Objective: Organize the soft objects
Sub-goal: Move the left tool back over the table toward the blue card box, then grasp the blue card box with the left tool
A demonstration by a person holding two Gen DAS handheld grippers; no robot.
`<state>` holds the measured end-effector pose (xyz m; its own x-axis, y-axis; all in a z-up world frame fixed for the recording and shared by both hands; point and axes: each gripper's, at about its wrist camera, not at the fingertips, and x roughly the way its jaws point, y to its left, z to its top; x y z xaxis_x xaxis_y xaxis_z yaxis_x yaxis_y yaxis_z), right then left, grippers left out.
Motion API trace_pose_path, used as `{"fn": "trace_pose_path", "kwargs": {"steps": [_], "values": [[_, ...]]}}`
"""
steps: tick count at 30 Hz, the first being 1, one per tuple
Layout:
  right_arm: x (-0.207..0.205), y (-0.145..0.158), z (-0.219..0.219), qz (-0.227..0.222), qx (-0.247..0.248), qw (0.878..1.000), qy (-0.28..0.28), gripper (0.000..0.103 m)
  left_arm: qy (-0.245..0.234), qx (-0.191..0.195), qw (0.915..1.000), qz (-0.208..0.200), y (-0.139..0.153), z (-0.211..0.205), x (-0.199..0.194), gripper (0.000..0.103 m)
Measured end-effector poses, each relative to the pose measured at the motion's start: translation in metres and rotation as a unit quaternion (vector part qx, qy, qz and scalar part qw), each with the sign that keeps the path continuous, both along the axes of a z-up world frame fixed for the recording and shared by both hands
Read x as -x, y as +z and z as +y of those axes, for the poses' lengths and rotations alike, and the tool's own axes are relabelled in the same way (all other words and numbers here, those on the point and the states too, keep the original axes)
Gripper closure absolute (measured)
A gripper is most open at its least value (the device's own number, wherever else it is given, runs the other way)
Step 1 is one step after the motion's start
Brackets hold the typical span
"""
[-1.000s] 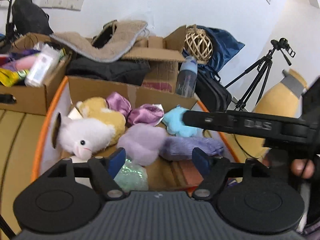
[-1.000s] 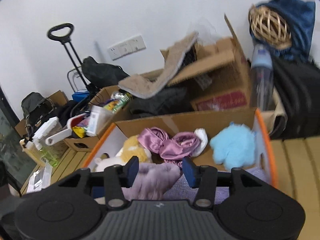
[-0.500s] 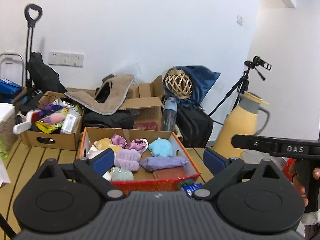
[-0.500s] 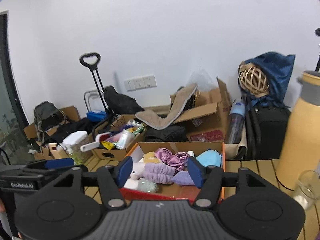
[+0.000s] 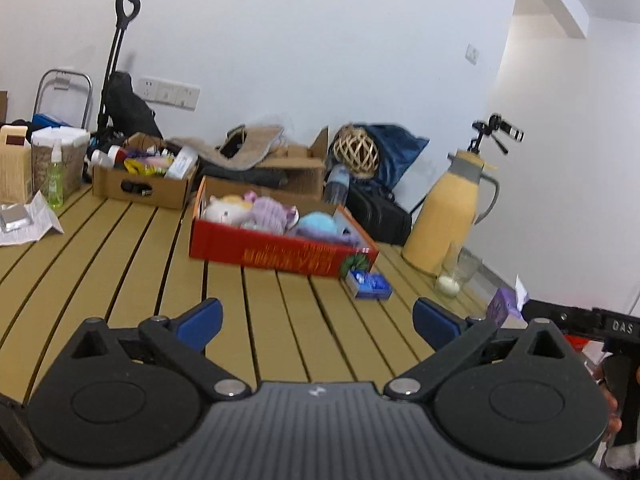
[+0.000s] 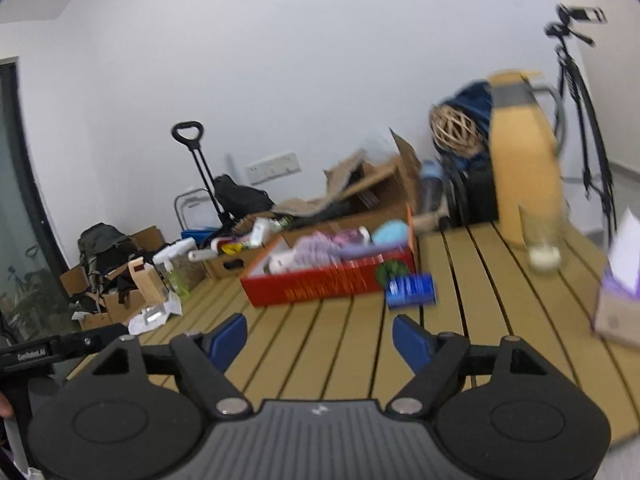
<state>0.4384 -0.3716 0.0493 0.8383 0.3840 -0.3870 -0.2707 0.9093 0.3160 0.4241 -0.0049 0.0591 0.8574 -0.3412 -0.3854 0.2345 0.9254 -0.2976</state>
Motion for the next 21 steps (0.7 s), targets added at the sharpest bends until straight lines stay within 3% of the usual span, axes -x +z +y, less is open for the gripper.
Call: {"fn": "trace_pose_path", "kwargs": {"steps": [7, 13, 18, 20, 21], "values": [[-0.012, -0.026, -0.006, 0.011, -0.009, 1.000, -0.023, 0.023, -0.002, -0.009, 1.0000, -0.002, -0.011, -0.018, -0.021, 0.000], [-0.077, -0.052, -0.009, 0.028, 0.017, 0.999, -0.042, 0.027, -0.032, 0.009, 0.9991, 0.024, -0.032, -0.053, -0.093, 0.001], [-0.174, -0.066, -0.014, 0.046, 0.021, 0.998, -0.038, 0.043, -0.084, 0.015, 0.9945, 0.061, -0.057, -0.106, -0.193, 0.026], [-0.211, -0.072, -0.014, 0.059, 0.024, 0.997, -0.036, 0.047, -0.101, 0.008, 0.9906, 0.092, -0.073, -0.127, -0.238, 0.048], [-0.229, -0.076, -0.014, 0.064, 0.026, 0.997, -0.033, 0.049, -0.102, 0.013, 0.9890, 0.106, -0.080, -0.134, -0.256, 0.052]]}}
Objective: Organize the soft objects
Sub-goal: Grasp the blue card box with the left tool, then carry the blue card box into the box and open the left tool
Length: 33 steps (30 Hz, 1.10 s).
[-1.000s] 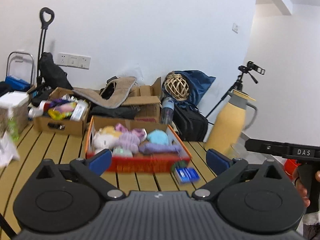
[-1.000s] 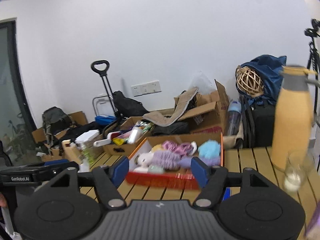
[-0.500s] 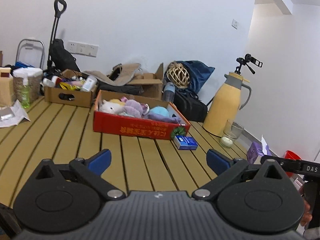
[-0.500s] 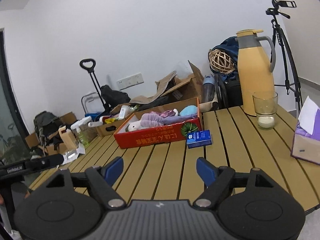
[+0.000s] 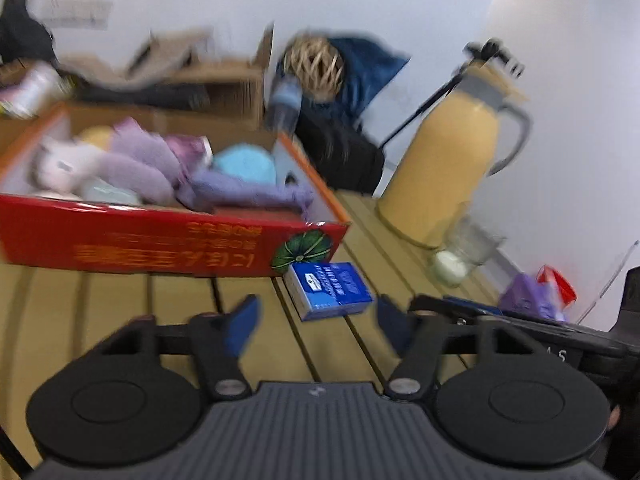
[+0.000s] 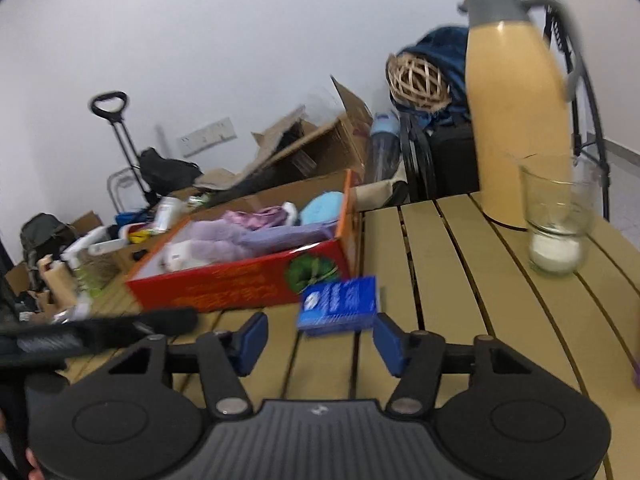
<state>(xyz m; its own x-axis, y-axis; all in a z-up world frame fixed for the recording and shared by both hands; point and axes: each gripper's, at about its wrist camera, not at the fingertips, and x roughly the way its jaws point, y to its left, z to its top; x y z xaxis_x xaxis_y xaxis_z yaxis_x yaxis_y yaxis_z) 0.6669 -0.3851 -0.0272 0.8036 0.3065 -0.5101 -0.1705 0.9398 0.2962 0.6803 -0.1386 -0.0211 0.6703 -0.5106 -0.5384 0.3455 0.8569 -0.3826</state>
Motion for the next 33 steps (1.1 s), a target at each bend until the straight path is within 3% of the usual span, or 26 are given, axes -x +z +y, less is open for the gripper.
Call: {"fn": "trace_pose_path", "kwargs": {"steps": [2, 3, 5, 7, 10, 12, 16, 26, 33], "values": [[-0.032, -0.011, -0.001, 0.014, -0.002, 1.000, 0.000, 0.052, -0.003, 0.018, 0.9996, 0.022, -0.015, -0.010, -0.033, 0.055], [-0.046, -0.017, -0.001, 0.022, -0.005, 1.000, -0.002, 0.058, -0.001, 0.027, 0.9989, 0.039, -0.023, -0.014, -0.048, 0.058], [-0.063, -0.028, -0.004, 0.036, -0.018, 0.999, -0.007, 0.061, -0.001, 0.042, 0.9968, 0.067, -0.035, -0.019, -0.066, 0.068], [-0.076, -0.039, -0.009, 0.048, -0.046, 0.998, -0.006, 0.062, -0.005, 0.063, 0.9938, 0.091, -0.048, -0.018, -0.076, 0.072], [-0.080, -0.051, -0.013, 0.056, -0.072, 0.996, -0.015, 0.074, -0.001, 0.084, 0.9914, 0.100, -0.058, -0.014, -0.080, 0.077], [-0.077, -0.051, -0.017, 0.060, -0.083, 0.995, -0.022, 0.087, 0.004, 0.089, 0.9907, 0.103, -0.057, -0.010, -0.076, 0.080], [-0.047, -0.039, -0.017, 0.054, -0.112, 0.992, -0.019, 0.088, 0.000, 0.095, 0.9923, 0.080, -0.038, 0.001, -0.042, 0.081], [0.091, 0.019, 0.032, -0.003, -0.104, 0.994, 0.013, 0.088, 0.017, 0.126, 0.9917, 0.023, 0.013, 0.058, 0.097, 0.081], [0.118, 0.061, 0.060, -0.041, -0.090, 0.995, 0.030, 0.088, 0.027, 0.139, 0.9894, -0.032, 0.054, 0.086, 0.124, 0.081]]}}
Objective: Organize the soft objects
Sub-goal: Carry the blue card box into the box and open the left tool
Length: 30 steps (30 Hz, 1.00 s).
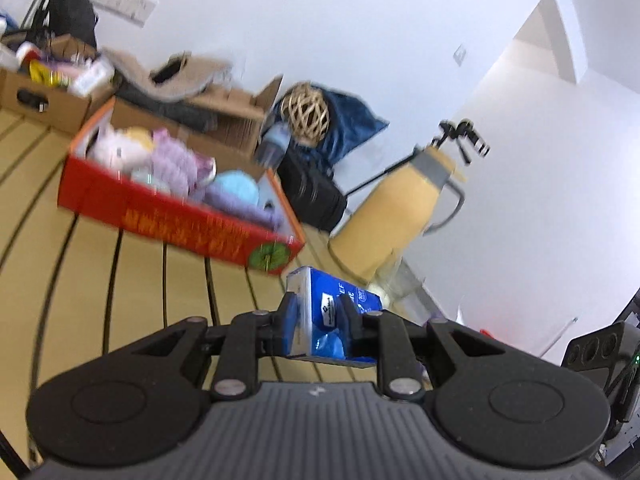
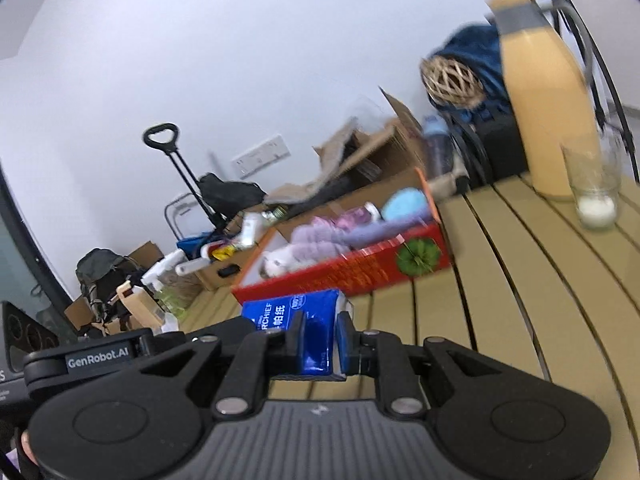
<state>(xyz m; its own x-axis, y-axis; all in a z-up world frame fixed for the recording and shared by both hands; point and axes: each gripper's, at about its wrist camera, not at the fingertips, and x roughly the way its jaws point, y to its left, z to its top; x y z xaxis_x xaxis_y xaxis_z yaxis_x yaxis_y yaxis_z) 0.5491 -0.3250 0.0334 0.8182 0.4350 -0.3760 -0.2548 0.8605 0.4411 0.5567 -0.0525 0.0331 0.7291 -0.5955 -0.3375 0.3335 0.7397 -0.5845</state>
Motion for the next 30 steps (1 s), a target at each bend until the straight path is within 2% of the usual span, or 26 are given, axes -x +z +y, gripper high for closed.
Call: {"fn": "trace_pose_path", "kwargs": {"steps": [4, 9, 14, 19, 21, 23, 27, 28, 30], "values": [[-0.029, 0.028, 0.016, -0.024, 0.012, 1.000, 0.006, 0.088, 0.005, -0.004, 0.9997, -0.023, 0.022, 0.011, -0.030, 0.081], [-0.114, 0.034, 0.038, -0.009, 0.024, 1.000, 0.005, 0.088, 0.027, 0.006, 0.9996, 0.001, 0.029, 0.021, -0.107, 0.081], [-0.196, 0.005, 0.051, 0.027, 0.029, 0.999, -0.001, 0.088, 0.034, -0.017, 0.9987, 0.035, 0.006, 0.028, -0.182, 0.081], [-0.259, -0.052, 0.062, 0.094, 0.052, 0.994, -0.010, 0.088, 0.028, -0.099, 0.9907, 0.089, -0.043, 0.014, -0.238, 0.080], [-0.269, -0.071, 0.068, 0.109, 0.063, 0.992, -0.008, 0.089, 0.023, -0.134, 0.9865, 0.091, -0.060, 0.009, -0.245, 0.080], [-0.271, -0.078, 0.077, 0.098, 0.091, 0.991, -0.005, 0.089, 0.027, -0.160, 0.9846, 0.064, -0.065, 0.005, -0.242, 0.080], [-0.280, -0.080, 0.087, 0.119, 0.124, 0.985, 0.014, 0.089, 0.032, -0.155, 0.9851, 0.067, -0.063, 0.007, -0.242, 0.072], [-0.280, -0.079, 0.087, 0.128, 0.133, 0.983, 0.024, 0.089, 0.028, -0.148, 0.9861, 0.070, -0.061, 0.011, -0.240, 0.069], [-0.268, -0.068, 0.084, 0.119, 0.135, 0.983, 0.017, 0.089, 0.031, -0.142, 0.9874, 0.062, -0.051, 0.017, -0.227, 0.059]]}}
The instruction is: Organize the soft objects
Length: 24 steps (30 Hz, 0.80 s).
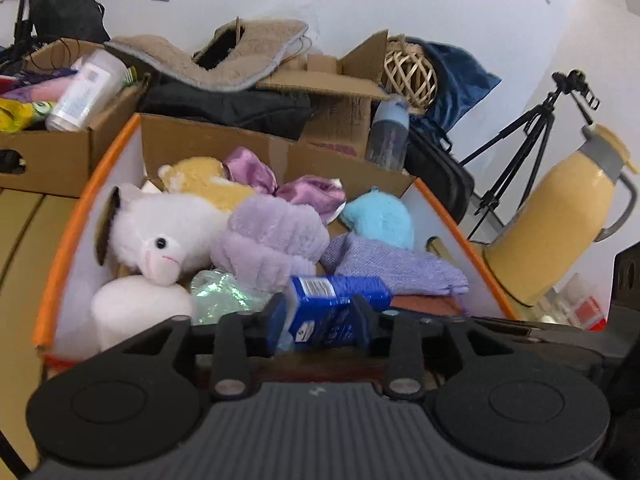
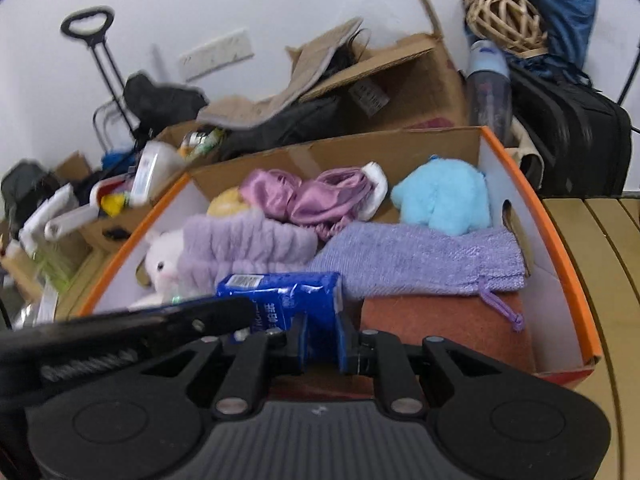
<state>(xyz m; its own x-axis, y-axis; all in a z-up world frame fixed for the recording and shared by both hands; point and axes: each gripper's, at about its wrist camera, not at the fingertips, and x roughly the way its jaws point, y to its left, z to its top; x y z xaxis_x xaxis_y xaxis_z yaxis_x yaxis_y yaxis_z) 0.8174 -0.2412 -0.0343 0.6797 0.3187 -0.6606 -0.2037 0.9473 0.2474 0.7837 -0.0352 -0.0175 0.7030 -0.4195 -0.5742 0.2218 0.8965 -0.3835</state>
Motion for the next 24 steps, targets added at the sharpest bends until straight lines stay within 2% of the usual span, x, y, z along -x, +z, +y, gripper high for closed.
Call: {"fn": "trace_pose_path", "kwargs": {"steps": [1, 6, 9, 11, 14, 18, 20, 22, 24], "values": [[0.006, 0.008, -0.002, -0.008, -0.001, 1.000, 0.000, 0.089, 0.005, 0.000, 0.9999, -0.009, 0.008, 0.003, 0.008, 0.052], [0.054, 0.062, -0.012, -0.055, 0.003, 0.998, 0.009, 0.086, 0.023, -0.002, 0.9990, -0.040, 0.049, 0.026, 0.053, 0.050], [0.095, 0.098, -0.022, -0.093, 0.004, 0.996, 0.011, 0.085, 0.034, -0.019, 0.9970, -0.068, 0.075, 0.038, 0.095, 0.044], [0.126, 0.117, -0.029, -0.115, 0.006, 0.993, 0.009, 0.085, 0.041, -0.033, 0.9948, -0.087, 0.089, 0.045, 0.127, 0.037], [0.172, 0.131, -0.039, -0.138, 0.013, 0.990, 0.007, 0.080, 0.048, -0.049, 0.9913, -0.112, 0.101, 0.052, 0.178, 0.034], [0.249, 0.134, -0.050, -0.166, 0.026, 0.986, 0.006, 0.077, 0.069, -0.073, 0.9837, -0.149, 0.103, 0.059, 0.252, 0.030], [0.292, 0.134, -0.050, -0.184, 0.046, 0.982, -0.003, 0.075, 0.094, -0.094, 0.9752, -0.177, 0.103, 0.061, 0.296, 0.019], [0.339, 0.137, -0.047, -0.205, 0.057, 0.977, -0.004, 0.070, 0.112, -0.106, 0.9687, -0.195, 0.103, 0.062, 0.341, 0.018], [0.385, 0.141, -0.045, -0.226, 0.056, 0.973, -0.002, 0.057, 0.114, -0.101, 0.9665, -0.207, 0.106, 0.065, 0.381, 0.013]]}}
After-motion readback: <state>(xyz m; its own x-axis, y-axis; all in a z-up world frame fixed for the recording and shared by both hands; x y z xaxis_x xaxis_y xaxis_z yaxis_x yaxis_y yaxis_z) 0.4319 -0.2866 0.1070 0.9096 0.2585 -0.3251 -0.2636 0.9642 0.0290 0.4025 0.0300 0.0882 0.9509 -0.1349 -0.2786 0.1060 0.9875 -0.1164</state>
